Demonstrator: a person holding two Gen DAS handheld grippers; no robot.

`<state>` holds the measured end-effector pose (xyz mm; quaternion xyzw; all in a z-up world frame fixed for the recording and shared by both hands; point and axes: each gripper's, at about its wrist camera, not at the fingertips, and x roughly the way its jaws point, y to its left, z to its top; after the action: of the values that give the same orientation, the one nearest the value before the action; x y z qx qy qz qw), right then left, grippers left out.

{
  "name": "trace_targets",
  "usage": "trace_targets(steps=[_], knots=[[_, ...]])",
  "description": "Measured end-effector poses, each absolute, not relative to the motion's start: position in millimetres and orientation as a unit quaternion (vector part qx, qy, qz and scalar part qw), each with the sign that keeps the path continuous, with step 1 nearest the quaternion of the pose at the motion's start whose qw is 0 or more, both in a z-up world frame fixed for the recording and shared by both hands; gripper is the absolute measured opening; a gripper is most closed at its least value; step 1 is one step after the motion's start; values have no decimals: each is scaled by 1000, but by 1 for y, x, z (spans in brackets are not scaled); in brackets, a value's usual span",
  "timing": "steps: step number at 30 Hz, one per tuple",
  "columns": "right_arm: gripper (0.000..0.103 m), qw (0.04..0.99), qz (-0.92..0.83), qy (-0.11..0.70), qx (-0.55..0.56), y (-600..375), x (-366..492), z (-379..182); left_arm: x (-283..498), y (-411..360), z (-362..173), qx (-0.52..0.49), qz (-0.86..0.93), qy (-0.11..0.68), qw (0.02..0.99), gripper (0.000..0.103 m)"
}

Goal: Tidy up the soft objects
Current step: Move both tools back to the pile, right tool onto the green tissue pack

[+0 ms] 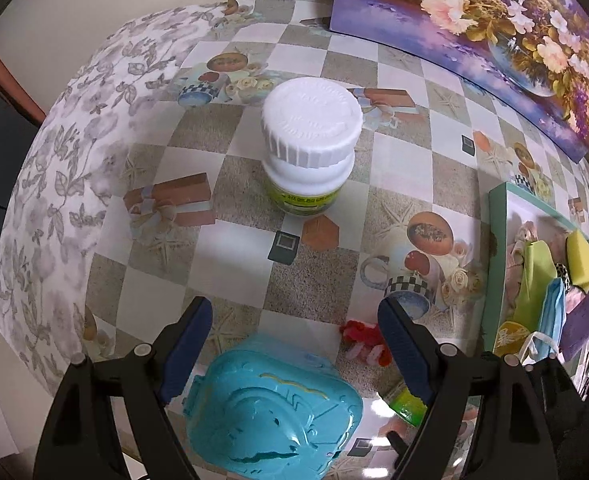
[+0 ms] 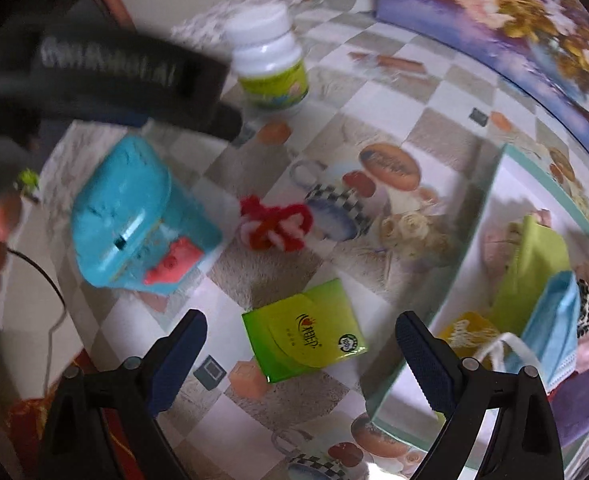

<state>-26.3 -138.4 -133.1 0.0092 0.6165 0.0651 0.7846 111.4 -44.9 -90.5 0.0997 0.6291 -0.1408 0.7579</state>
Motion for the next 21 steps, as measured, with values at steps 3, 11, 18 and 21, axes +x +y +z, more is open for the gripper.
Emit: trace_targets(steps=[3, 11, 18, 21], knots=[[96, 776, 63, 627, -11, -132, -26, -143, 112, -43, -92, 96, -140, 631, 757, 85], [73, 766, 49, 640, -25, -130, -27, -158, 114, -42, -94, 90, -142, 634, 755, 85], [72, 770, 33, 637, -7, -141, -21, -155, 114, -43, -95, 89, -142, 633, 756, 85], [72, 777, 32, 628, 5, -148, -19, -146, 114, -46, -94, 85, -142, 632, 757, 85]])
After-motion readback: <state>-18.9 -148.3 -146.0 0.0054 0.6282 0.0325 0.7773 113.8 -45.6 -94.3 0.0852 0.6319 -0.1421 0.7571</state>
